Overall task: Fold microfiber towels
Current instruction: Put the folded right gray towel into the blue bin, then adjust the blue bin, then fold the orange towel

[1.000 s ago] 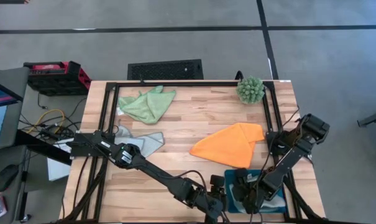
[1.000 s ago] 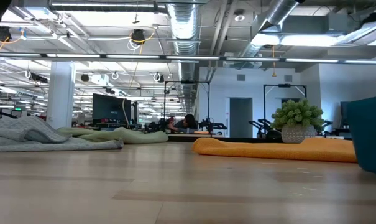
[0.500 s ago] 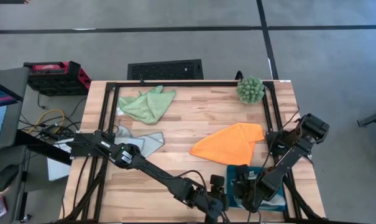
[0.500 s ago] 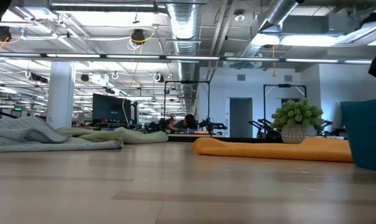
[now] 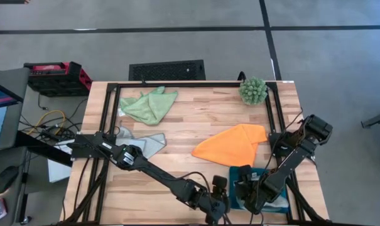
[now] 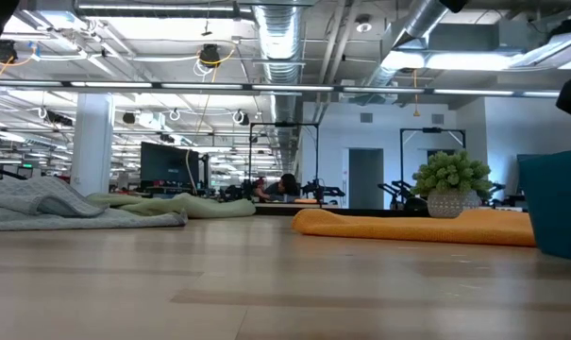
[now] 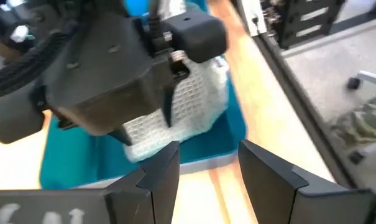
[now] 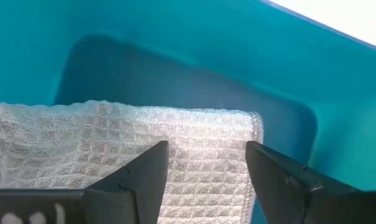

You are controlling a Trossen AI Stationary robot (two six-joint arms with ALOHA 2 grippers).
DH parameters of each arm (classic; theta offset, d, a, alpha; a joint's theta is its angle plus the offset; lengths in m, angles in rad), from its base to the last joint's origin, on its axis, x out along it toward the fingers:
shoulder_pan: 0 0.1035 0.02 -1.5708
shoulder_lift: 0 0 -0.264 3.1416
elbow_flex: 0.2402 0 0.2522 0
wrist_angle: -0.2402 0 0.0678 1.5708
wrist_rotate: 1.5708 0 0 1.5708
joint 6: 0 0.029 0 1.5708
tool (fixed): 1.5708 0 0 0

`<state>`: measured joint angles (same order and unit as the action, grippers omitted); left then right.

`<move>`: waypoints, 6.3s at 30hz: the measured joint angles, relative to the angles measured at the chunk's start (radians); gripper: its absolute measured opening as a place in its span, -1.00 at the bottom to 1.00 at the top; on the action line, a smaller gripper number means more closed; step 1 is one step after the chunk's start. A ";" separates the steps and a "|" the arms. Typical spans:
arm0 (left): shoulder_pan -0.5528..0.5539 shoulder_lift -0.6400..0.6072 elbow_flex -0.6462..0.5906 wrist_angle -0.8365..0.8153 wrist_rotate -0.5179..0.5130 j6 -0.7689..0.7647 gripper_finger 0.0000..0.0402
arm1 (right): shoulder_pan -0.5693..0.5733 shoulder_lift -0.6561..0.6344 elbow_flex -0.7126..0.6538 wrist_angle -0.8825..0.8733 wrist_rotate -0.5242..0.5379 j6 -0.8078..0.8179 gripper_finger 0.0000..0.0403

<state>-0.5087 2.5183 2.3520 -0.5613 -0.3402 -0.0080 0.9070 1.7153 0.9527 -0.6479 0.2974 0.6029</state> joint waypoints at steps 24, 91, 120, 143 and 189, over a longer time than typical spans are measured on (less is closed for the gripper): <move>0.018 0.084 -0.005 0.119 -0.039 0.032 -0.21 | -0.007 -0.001 0.001 -0.005 0.003 0.018 0.19; 0.043 0.084 -0.005 0.104 0.096 0.046 -0.21 | -0.095 -0.008 -0.039 -0.104 0.116 -0.012 0.19; 0.030 -0.098 0.003 -0.117 -0.149 -0.090 -0.21 | -0.137 -0.288 0.042 -0.432 0.302 0.089 0.19; 0.027 -0.166 0.003 -0.393 -0.252 -0.308 -0.21 | -0.312 -0.255 -0.108 -0.360 -0.029 0.034 0.19; 0.225 -0.168 -0.046 -1.011 -0.094 -0.513 -0.41 | -0.126 -0.442 0.000 -0.372 0.079 0.095 0.19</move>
<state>-0.2842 2.3500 2.3058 -1.5721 -0.4338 -0.5213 0.7806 1.2733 0.9527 -1.0199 0.3760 0.6975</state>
